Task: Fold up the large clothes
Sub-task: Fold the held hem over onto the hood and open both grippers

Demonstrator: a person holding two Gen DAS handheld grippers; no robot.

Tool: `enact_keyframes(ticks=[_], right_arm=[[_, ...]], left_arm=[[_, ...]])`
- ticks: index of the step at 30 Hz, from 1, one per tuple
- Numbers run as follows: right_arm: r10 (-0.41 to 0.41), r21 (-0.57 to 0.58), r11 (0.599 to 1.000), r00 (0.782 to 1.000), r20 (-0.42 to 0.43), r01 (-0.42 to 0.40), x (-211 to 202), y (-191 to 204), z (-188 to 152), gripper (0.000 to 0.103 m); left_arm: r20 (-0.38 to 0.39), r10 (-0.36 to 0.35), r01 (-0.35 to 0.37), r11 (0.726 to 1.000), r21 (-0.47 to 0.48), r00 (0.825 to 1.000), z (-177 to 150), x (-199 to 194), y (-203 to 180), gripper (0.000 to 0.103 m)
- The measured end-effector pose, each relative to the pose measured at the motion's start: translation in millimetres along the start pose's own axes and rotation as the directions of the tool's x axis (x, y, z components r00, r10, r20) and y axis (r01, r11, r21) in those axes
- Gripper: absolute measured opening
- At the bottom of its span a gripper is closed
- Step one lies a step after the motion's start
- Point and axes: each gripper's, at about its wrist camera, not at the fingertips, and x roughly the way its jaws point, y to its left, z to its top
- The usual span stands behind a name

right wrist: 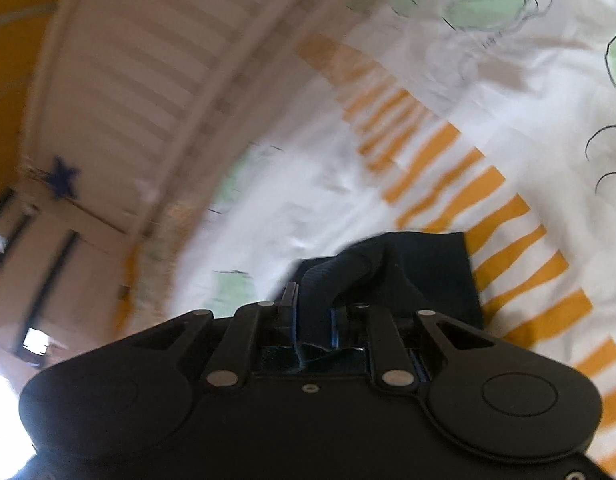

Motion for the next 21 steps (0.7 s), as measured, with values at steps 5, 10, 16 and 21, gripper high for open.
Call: enact_keyframes(ticks=[5, 10, 16, 21], right_arm=[[0.003, 0.011, 1.000, 1.000, 0.030, -0.004, 8.9, -13.2, -1.4, 0.042], [0.025, -0.053, 0.998, 0.986, 0.166, -0.016, -15.0, -3.1, 2.6, 0.078], [0.009, -0.251, 0.967, 0.978, 0.207, 0.044, -30.8, 36.7, -10.2, 0.078], [-0.024, -0.420, 0.903, 0.986, 0.163, 0.091, -23.7, 68.2, -44.8, 0.078]], left_arm=[[0.026, -0.113, 0.115, 0.986, -0.122, 0.993, 3.5, 2.8, 22.9, 0.036], [0.191, -0.160, 0.181, 0.979, -0.098, 0.969, 10.7, -27.3, 19.7, 0.082], [0.236, -0.079, 0.028, 0.977, 0.211, 0.968, -0.7, -58.0, -31.9, 0.084], [0.177, -0.033, -0.046, 0.904, 0.425, 0.984, -38.7, -50.3, -58.9, 0.084]])
